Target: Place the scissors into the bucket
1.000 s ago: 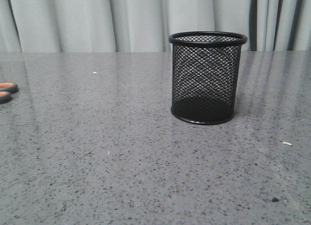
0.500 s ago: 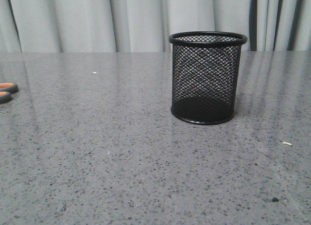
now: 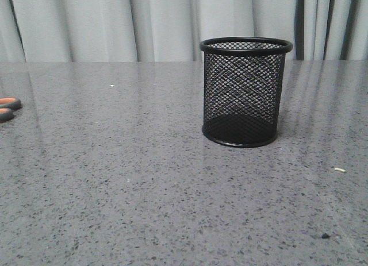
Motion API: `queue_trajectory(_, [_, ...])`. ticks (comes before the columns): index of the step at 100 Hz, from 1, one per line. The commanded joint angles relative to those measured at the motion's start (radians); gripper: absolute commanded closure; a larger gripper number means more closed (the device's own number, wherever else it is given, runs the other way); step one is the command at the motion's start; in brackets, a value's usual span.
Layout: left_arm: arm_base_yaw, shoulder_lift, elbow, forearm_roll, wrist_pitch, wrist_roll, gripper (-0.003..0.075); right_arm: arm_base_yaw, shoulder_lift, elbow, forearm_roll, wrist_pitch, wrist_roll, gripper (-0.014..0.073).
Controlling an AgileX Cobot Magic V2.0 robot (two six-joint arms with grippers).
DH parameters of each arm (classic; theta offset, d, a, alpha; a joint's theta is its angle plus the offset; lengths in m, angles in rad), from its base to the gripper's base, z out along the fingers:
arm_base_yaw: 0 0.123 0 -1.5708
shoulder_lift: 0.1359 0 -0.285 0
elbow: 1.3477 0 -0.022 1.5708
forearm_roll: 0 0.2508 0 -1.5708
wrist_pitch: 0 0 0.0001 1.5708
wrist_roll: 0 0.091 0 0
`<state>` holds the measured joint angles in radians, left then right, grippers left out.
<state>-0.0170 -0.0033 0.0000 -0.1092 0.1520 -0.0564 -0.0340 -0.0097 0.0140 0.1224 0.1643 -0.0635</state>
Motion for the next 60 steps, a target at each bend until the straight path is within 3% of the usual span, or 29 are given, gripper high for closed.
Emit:
queue_trajectory(1, [-0.005, -0.026, 0.04, -0.128, -0.123, -0.005, 0.074, -0.007, -0.024, 0.005, 0.113, -0.117, -0.003, 0.0659])
queue_trajectory(14, [-0.005, -0.026, 0.04, -0.413, -0.158, -0.005, 0.074, -0.007, -0.024, 0.005, 0.301, -0.185, -0.003, 0.0659])
queue_trajectory(32, [-0.005, -0.026, 0.027, -0.669, -0.163, -0.005, 0.074, -0.007, -0.024, -0.002, 0.512, -0.212, -0.003, 0.0659])
queue_trajectory(43, [-0.005, -0.026, -0.023, -0.677, -0.124, -0.005, 0.074, -0.007, -0.022, -0.052, 0.494, -0.138, -0.003, 0.0653])
queue_trajectory(60, [-0.005, 0.054, -0.223, -0.506, 0.057, -0.005, 0.074, -0.007, 0.043, -0.225, 0.369, 0.045, -0.004, 0.0638])
